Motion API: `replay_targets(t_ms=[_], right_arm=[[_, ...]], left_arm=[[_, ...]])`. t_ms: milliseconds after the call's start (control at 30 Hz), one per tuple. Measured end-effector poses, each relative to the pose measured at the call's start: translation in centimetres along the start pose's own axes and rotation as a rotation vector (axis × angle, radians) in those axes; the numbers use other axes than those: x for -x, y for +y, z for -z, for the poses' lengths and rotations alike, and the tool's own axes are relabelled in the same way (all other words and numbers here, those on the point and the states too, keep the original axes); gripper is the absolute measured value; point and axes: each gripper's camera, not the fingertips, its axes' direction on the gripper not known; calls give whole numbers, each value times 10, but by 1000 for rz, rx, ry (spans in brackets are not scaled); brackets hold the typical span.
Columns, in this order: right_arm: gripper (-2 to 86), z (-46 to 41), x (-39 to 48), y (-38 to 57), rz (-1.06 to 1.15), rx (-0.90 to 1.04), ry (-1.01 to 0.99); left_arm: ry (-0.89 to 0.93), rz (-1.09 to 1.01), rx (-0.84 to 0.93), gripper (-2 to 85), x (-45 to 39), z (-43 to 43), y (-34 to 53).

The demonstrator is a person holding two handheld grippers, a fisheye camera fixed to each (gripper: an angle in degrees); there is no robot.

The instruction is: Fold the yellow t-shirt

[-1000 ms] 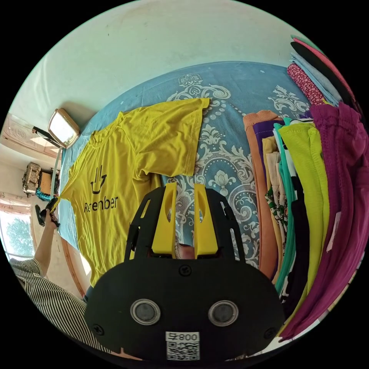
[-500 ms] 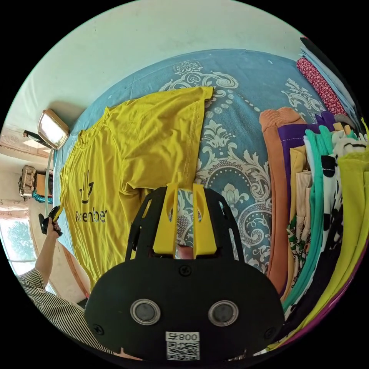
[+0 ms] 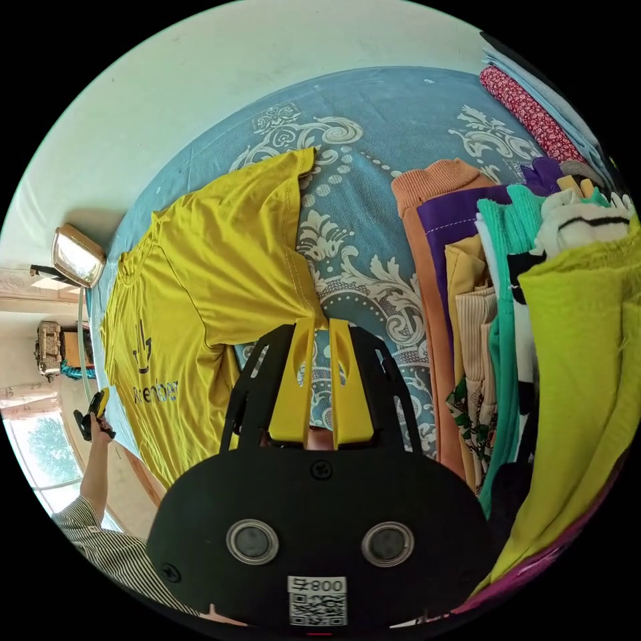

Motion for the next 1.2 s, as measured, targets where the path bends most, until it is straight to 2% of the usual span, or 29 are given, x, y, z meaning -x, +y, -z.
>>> replay_targets(t_ms=[233, 333, 533, 667, 733, 833, 900, 1067, 1200], right_arm=[[56, 24, 8, 36, 58, -28, 20], [55, 23, 14, 60, 97, -3, 27], [53, 21, 26, 75, 136, 23, -9], [54, 14, 48, 59, 184, 10, 12], [53, 3, 54, 50, 185, 11, 6], [44, -36, 57, 39, 180, 117, 15], [36, -38, 53, 41, 170, 102, 27], [48, -21, 27, 80, 195, 116, -15], [66, -11, -1, 131, 150, 133, -117]], left_arm=[[46, -18, 36, 32, -3, 42, 43], [76, -45, 99, 42, -15, 34, 59], [172, -56, 92, 55, -62, 4, 42], [118, -179, 124, 56, -132, -25, 10], [82, -198, 156, 55, -153, -45, 1], [-11, -189, 283, 45, -167, -92, 0], [9, -177, 249, 44, -173, -93, 5], [143, -251, 275, 63, -185, -75, 62], [141, -240, 367, 75, -175, -69, 133]])
